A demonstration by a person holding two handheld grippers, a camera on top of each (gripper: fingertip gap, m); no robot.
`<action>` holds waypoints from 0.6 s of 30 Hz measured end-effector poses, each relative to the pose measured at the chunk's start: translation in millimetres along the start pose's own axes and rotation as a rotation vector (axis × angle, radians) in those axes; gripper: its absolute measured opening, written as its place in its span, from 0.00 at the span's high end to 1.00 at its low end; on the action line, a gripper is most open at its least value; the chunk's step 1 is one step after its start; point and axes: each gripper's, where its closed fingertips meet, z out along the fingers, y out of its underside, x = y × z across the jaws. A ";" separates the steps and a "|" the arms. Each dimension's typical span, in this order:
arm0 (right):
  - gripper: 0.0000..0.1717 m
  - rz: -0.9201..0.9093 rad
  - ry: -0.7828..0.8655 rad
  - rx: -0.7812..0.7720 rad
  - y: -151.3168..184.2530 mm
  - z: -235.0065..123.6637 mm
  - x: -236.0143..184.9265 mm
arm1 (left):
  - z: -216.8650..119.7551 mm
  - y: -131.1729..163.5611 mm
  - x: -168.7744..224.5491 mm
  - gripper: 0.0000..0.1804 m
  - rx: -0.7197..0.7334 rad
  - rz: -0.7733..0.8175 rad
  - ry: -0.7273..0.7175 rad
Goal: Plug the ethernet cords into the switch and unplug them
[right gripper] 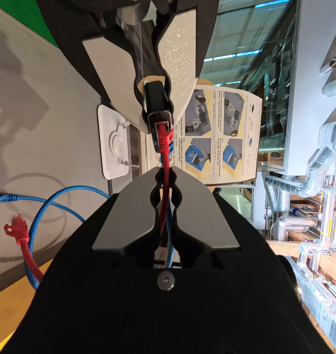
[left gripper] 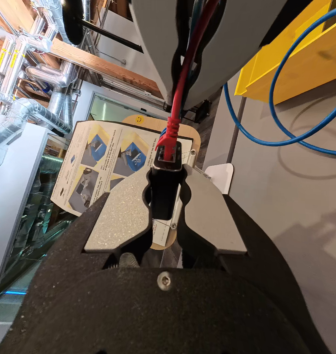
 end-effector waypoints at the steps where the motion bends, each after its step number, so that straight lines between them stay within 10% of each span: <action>1: 0.96 -0.003 0.003 0.021 -2.8 -0.9 0.2 | 0.7 0.9 -0.4 0.86 -0.005 0.005 -0.007; 18: 0.85 -0.033 0.027 0.172 -31.6 -14.0 0.8 | -9.1 -17.4 -12.3 0.86 0.031 0.154 -0.149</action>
